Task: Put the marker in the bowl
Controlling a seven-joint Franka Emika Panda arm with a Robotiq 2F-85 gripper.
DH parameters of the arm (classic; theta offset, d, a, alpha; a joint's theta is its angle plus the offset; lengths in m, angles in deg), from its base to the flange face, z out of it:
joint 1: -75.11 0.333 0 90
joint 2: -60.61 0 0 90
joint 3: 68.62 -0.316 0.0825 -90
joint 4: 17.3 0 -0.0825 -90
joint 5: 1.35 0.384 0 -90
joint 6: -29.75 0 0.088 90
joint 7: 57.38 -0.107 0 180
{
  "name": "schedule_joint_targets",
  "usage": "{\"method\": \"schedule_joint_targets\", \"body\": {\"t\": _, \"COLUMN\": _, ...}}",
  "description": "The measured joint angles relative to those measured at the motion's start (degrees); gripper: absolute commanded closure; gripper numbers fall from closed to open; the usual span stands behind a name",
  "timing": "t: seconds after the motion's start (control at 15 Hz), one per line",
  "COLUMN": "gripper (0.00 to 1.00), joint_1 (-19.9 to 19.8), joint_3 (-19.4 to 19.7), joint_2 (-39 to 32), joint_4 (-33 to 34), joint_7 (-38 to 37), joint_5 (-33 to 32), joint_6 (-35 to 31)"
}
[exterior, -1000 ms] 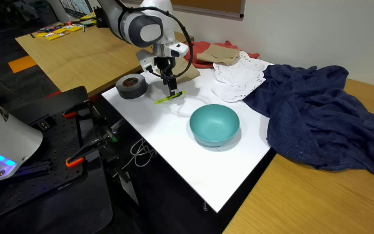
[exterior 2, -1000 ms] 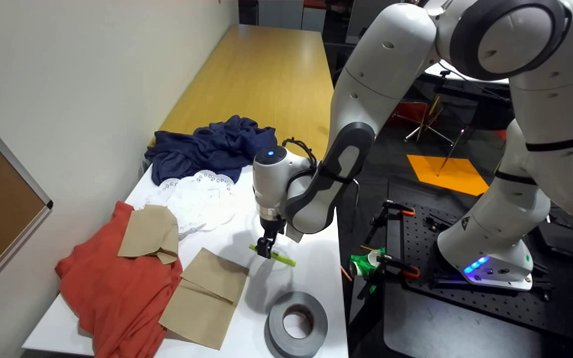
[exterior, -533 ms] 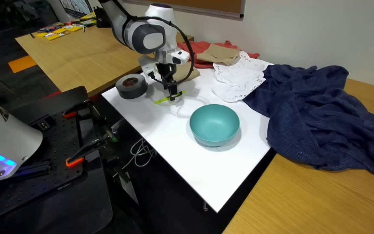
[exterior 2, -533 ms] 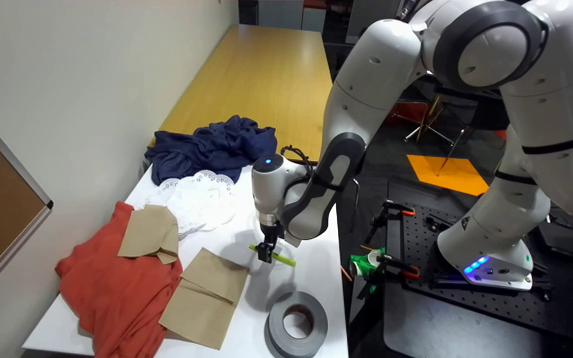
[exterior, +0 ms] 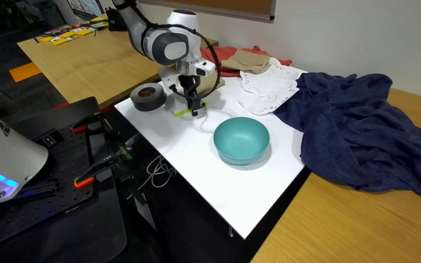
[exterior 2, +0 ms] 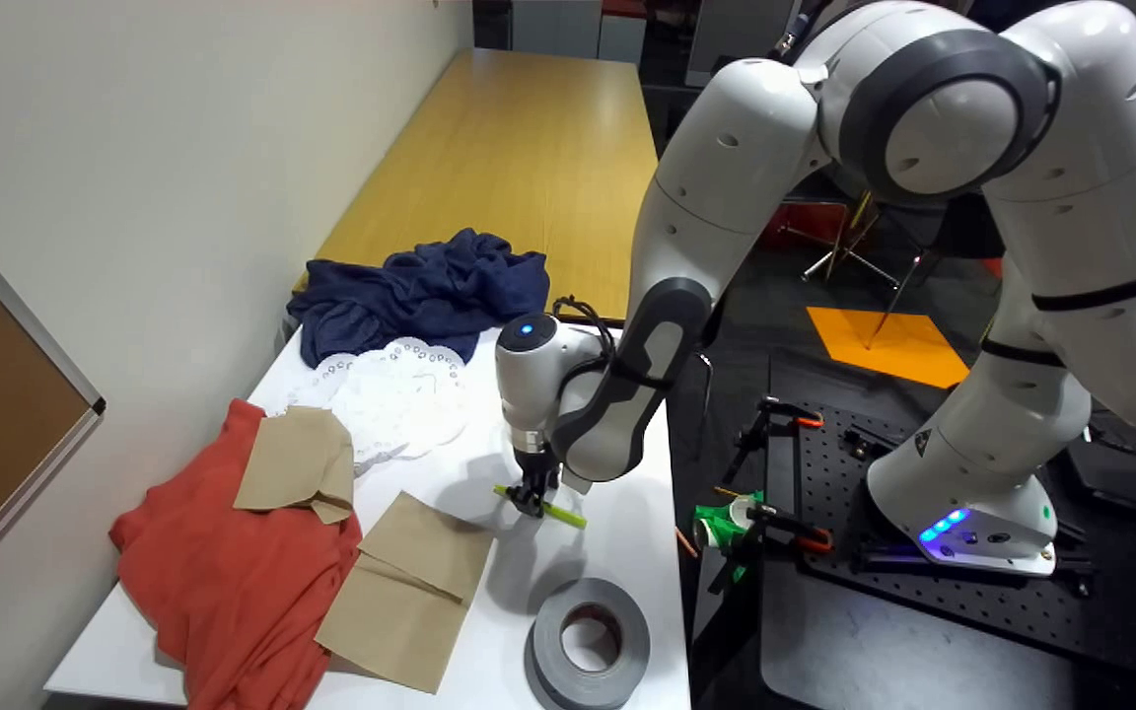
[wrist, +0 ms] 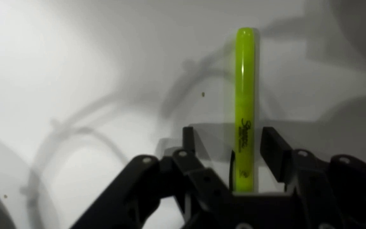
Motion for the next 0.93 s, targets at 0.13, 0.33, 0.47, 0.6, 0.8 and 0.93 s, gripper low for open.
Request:
{"method": "schedule_joint_targets", "body": {"t": 0.13, "gripper": 0.88, "joint_1": 0.3, "joint_3": 0.06, "joint_2": -0.04, "joint_4": 0.37, "joint_7": 0.0, "joint_5": 0.04, "joint_6": 0.01}}
{"method": "schedule_joint_targets", "body": {"t": 0.33, "gripper": 1.0, "joint_1": 0.72, "joint_3": 0.16, "joint_2": -0.06, "joint_4": 0.75, "joint_7": 0.0, "joint_5": 0.06, "joint_6": 0.01}}
{"method": "schedule_joint_targets", "body": {"t": 0.47, "gripper": 0.96, "joint_1": 0.79, "joint_3": 0.33, "joint_2": -0.02, "joint_4": 0.98, "joint_7": 0.0, "joint_5": 0.3, "joint_6": 0.01}}
{"method": "schedule_joint_targets", "body": {"t": 0.6, "gripper": 0.96, "joint_1": 0.84, "joint_3": 0.69, "joint_2": 0.63, "joint_4": 1.08, "joint_7": -0.08, "joint_5": 0.93, "joint_6": -0.02}}
{"method": "schedule_joint_targets", "body": {"t": 0.8, "gripper": 0.96, "joint_1": 1.39, "joint_3": 2.89, "joint_2": 4.25, "joint_4": 0.33, "joint_7": -0.92, "joint_5": 1.68, "joint_6": -1.01}}
{"method": "schedule_joint_targets", "body": {"t": 0.93, "gripper": 0.96, "joint_1": 2.33, "joint_3": 6.12, "joint_2": 8.27, "joint_4": -1.32, "joint_7": -1.85, "joint_5": 1.67, "joint_6": -2.11}}
